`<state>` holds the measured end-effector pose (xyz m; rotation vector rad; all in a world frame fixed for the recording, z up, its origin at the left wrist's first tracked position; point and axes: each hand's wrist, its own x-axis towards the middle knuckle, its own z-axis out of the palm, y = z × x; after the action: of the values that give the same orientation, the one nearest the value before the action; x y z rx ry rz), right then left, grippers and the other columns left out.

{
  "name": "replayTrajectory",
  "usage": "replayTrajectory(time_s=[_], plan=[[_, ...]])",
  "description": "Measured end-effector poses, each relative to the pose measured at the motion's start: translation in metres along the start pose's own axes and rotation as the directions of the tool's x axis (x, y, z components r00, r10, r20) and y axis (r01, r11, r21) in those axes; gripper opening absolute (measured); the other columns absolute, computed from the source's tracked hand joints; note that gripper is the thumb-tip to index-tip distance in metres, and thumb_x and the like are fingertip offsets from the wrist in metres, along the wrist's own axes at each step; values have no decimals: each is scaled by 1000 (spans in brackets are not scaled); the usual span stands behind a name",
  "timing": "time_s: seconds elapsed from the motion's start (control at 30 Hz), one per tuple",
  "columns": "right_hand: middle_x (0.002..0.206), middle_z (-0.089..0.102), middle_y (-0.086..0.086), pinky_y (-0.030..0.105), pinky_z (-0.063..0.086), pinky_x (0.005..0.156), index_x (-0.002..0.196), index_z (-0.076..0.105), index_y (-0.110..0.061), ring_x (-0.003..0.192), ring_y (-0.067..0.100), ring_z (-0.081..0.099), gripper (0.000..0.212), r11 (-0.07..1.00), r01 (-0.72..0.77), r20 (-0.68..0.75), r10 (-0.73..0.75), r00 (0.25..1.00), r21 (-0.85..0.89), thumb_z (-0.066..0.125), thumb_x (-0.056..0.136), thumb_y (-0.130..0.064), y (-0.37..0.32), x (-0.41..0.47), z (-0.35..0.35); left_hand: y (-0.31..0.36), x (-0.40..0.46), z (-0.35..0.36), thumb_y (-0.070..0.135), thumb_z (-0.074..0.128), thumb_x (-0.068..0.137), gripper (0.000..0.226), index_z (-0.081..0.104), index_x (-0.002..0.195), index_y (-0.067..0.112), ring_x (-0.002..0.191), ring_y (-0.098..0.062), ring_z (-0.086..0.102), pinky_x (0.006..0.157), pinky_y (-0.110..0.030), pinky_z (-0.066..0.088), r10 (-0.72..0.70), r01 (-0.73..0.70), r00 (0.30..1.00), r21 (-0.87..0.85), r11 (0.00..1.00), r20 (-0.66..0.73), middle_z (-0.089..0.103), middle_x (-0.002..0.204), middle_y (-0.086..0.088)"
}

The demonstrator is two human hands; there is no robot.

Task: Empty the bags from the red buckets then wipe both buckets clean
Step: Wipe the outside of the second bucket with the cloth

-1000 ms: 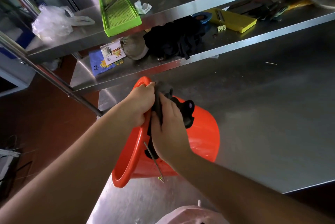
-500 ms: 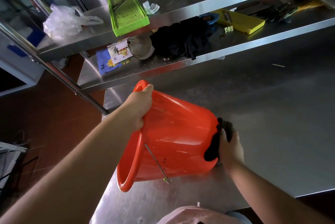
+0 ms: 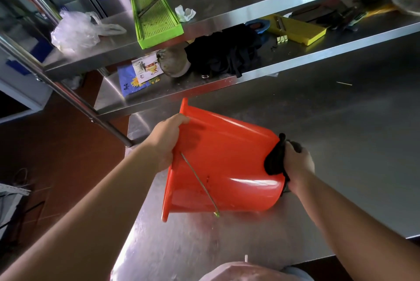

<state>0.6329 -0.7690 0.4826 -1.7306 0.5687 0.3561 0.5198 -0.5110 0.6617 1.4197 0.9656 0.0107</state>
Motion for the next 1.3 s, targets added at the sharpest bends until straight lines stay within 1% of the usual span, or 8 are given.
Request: replayTrajectory(time_s=[0.1,0.23,0.43,0.57,0.73,0.9,1.1,1.3], plan=[[105,68,8,32,48,71,119,65,-19,88,30,64,47,999,-25,-32,24,999,-23,57,84,-50,-6,11,-1,-10,2,-4,17,57,101,26,75,118,9,87,-32,77,89,-52,62,80,-78,995,-38,996,55,77,107,-19],[107,70,13,34,49,75,118,68,-18,91,33,65,44,996,-60,-54,57,997,-68,56,88,-48,-7,20,0,-36,-5,-6,60,56,100,40,58,139,54,107,-32,77,91,-56,62,90,-92,984,5,996,157,79,119,-4],[88,70,12,28,44,56,103,72,-14,64,28,62,40,997,-64,8,65,998,-49,54,83,-43,-7,21,5,-21,-4,-3,37,64,95,30,72,116,17,76,-36,78,71,-54,64,83,-81,995,-48,996,51,79,91,-18],[91,68,14,32,45,59,107,70,-13,67,29,61,39,995,-81,17,82,997,-58,54,85,-41,-1,20,8,-24,-5,-13,37,59,105,21,76,119,37,102,-35,78,78,-47,65,48,-34,965,-56,998,256,78,116,-14],[112,69,10,36,51,84,126,60,-24,99,33,65,39,970,142,18,-142,990,-196,54,91,-41,-3,-6,6,-27,-6,-4,59,52,104,33,64,133,49,105,-38,77,93,-62,59,31,-29,979,-13,999,202,78,119,-10],[133,61,15,44,40,105,140,55,-12,122,37,54,44,735,562,123,-561,818,-380,57,98,-24,-15,-65,23,-18,0,2,58,52,102,32,70,125,45,101,-40,77,88,-65,60,10,-10,988,0,1000,153,78,114,-15],[126,64,0,43,41,102,139,56,-20,117,24,55,50,482,865,411,-767,493,-138,63,91,-34,-60,-139,68,-12,7,13,60,50,102,41,63,135,41,106,-33,75,97,-60,58,41,-44,996,33,999,75,76,119,-9],[140,52,3,47,38,105,148,46,-18,126,27,48,57,417,895,445,-779,442,-159,59,96,-38,-63,-160,89,-6,13,8,63,54,95,48,69,130,34,113,-28,73,108,-49,54,33,-34,999,93,995,9,75,123,-7]])
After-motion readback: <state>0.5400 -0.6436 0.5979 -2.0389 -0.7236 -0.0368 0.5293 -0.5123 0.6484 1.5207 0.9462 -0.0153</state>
